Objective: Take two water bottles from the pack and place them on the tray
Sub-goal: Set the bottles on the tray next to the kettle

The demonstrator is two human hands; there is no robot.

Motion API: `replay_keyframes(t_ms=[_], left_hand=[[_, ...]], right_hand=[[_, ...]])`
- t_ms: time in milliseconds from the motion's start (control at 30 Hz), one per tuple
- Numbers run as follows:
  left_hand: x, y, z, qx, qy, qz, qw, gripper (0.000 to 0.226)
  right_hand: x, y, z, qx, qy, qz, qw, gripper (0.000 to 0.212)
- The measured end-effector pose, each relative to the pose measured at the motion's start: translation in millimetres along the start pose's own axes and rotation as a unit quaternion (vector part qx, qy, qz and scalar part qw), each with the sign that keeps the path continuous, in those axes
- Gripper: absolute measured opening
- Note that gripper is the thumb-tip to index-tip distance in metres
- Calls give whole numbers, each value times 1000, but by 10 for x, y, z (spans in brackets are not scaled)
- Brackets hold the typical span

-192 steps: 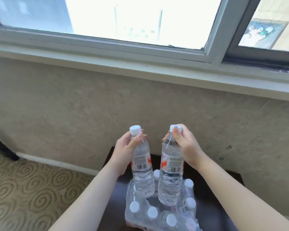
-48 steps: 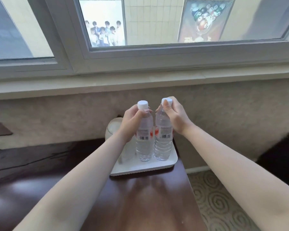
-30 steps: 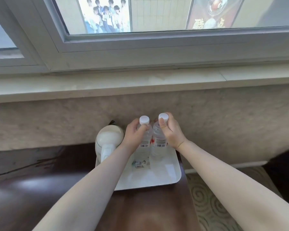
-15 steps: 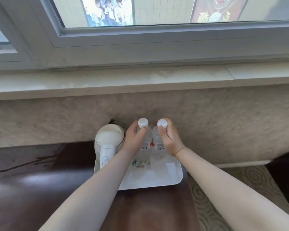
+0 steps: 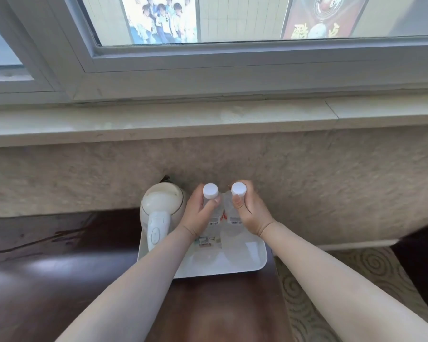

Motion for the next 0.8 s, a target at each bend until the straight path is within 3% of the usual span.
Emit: replay_keyframes(t_ms=[200,400,500,600,700,800], left_hand=[[-15,27,52,24,-18,-50,998,21],[-94,-6,157,10,-52,-54,997,25],[-187,-32,130,46,-86,-80,992,36],[-255,-99,69,93,-149,-122,977,46],[-424,-292,16,57,-151,-161,974,53],[-544,-377,3,11,-134,-197,971,64]], right_hand=[[-38,21,31,36,43,31,998,90],[-39,41,45,92,64,46,993,76],[-105,0,59,127,80,85,985,56],[-110,-92,62,159,73,119,977,62],[-33,-240,33,162,77,91,980,75],[17,-341,-34,161,82,52,982,75]])
Point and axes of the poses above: each hand's wrist, its own z-axis away from the middle knuckle, its own y-axis out of the palm, x = y × z, the point moved 8 cm from there along -z, towards the middle knuckle, and after that the axes turned 14 degrees about x, right-handed, at the moved point
